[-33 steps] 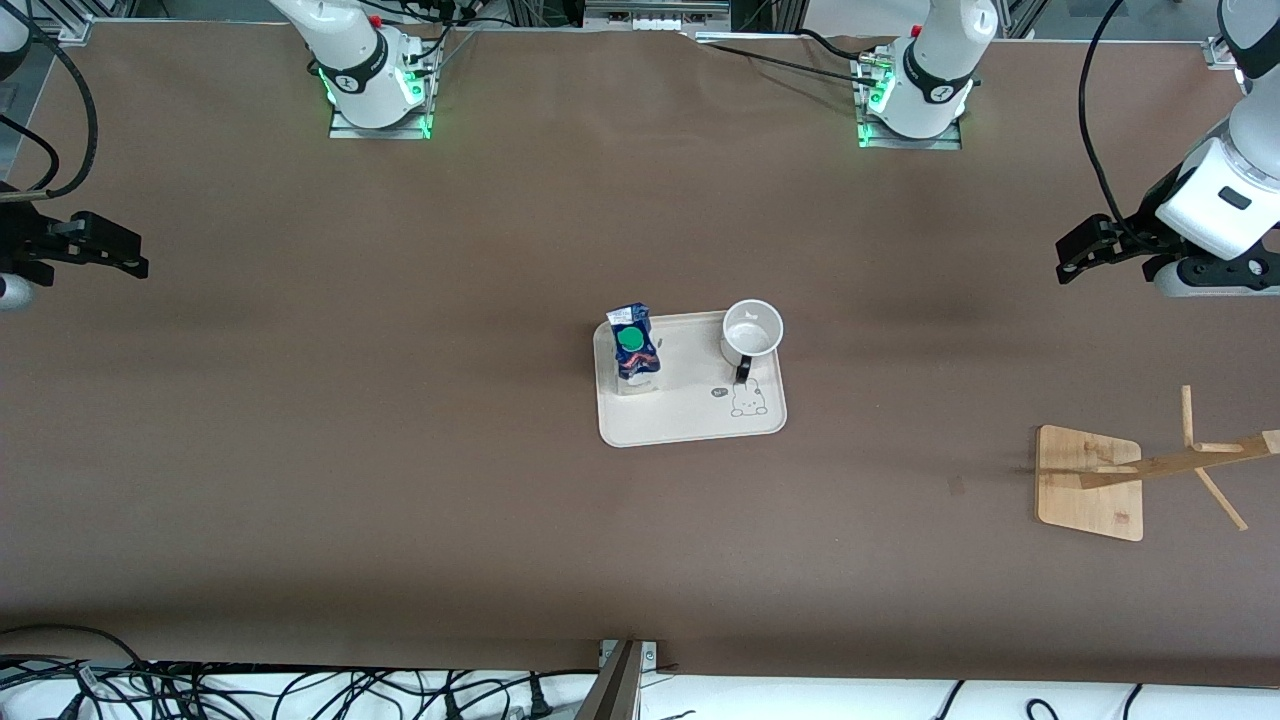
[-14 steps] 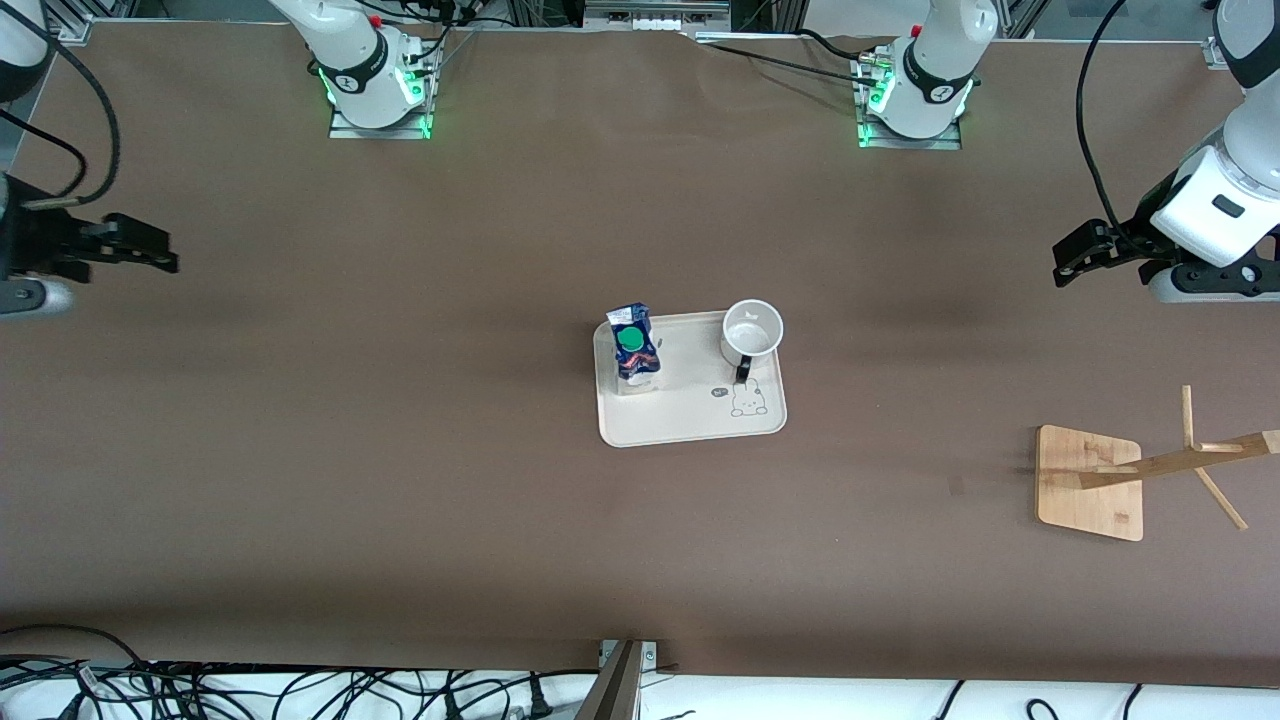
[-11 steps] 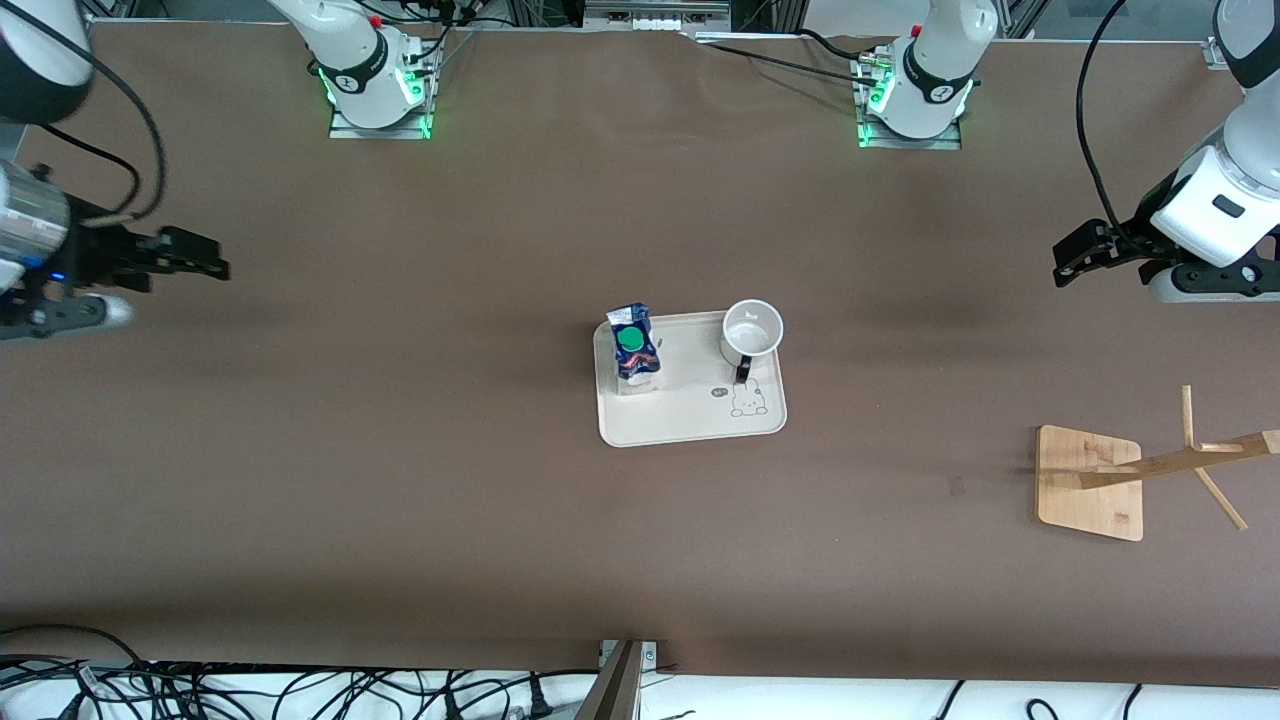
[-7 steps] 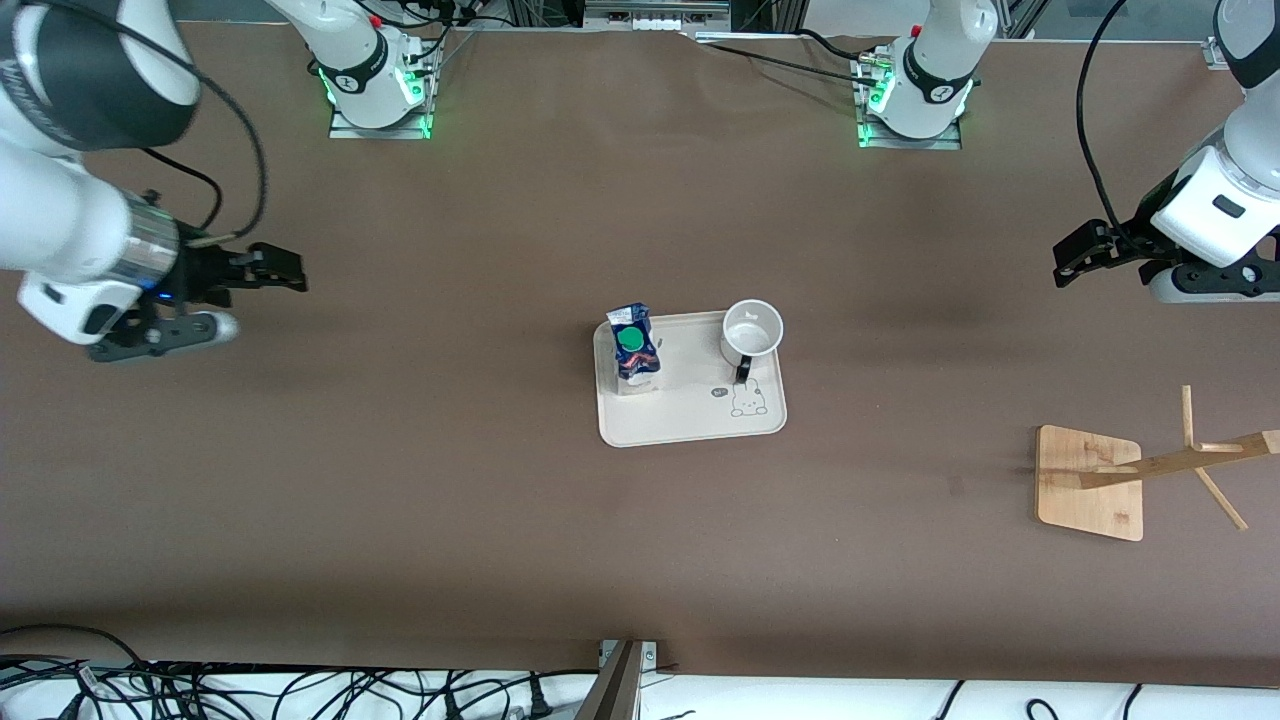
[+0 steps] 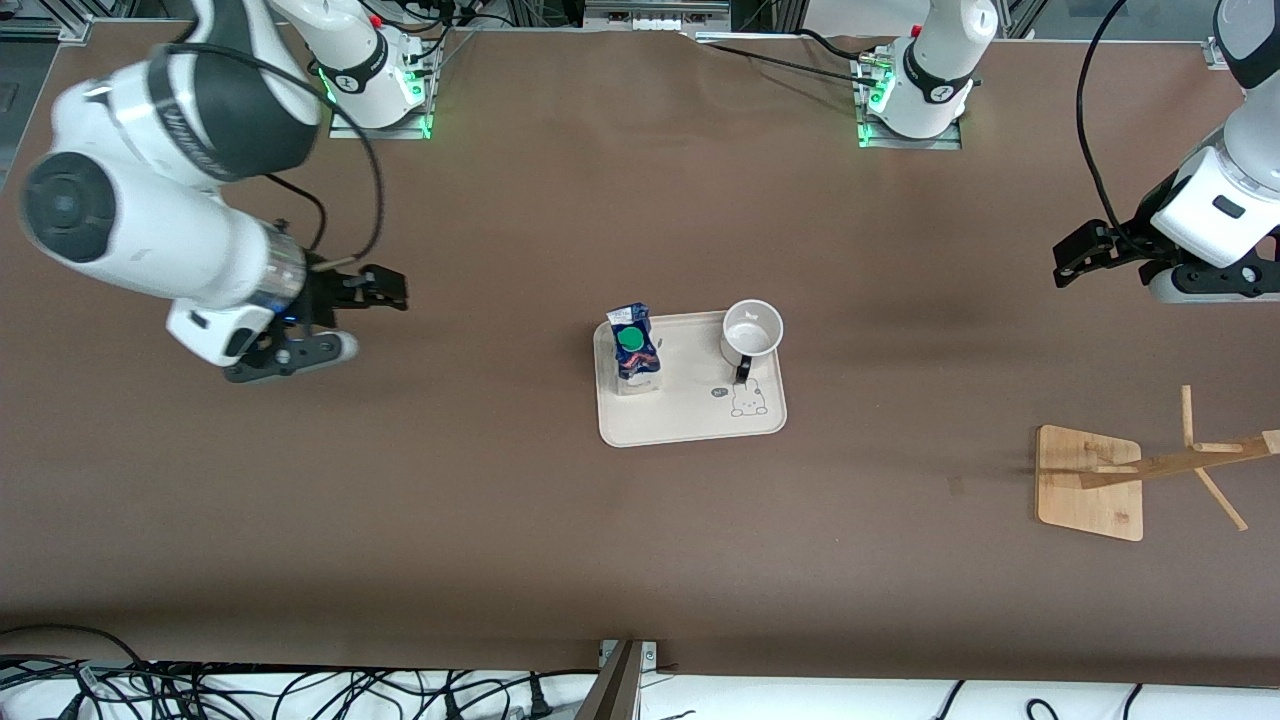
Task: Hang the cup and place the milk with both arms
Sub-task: 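Reach the right gripper toward the milk carton on the tray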
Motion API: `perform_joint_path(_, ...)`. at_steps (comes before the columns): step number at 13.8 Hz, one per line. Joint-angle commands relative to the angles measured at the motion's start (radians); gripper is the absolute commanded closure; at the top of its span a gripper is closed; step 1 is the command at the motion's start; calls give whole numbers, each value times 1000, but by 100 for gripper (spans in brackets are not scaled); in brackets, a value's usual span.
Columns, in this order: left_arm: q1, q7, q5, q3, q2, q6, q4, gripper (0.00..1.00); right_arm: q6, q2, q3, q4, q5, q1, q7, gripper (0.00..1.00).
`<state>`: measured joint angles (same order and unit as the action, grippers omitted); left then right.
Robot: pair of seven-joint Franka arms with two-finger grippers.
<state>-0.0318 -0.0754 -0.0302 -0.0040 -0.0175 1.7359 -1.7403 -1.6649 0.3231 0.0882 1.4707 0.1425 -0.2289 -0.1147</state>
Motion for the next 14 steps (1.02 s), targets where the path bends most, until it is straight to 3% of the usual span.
perform_joint_path(1,7,19,12,-4,13,-13,30,0,-35,25,-10,-12,19,-59,-100,0)
perform_joint_path(7,7,19,10,-4,13,-13,28,0,-99,145,-10,-134,19,-188,-308,0)
perform_joint_path(12,7,19,10,-4,13,-13,28,0,-130,306,-10,-335,19,-280,-471,0)
perform_joint_path(14,7,19,10,-4,13,-13,28,0,-133,335,-7,-354,19,-291,-499,0)
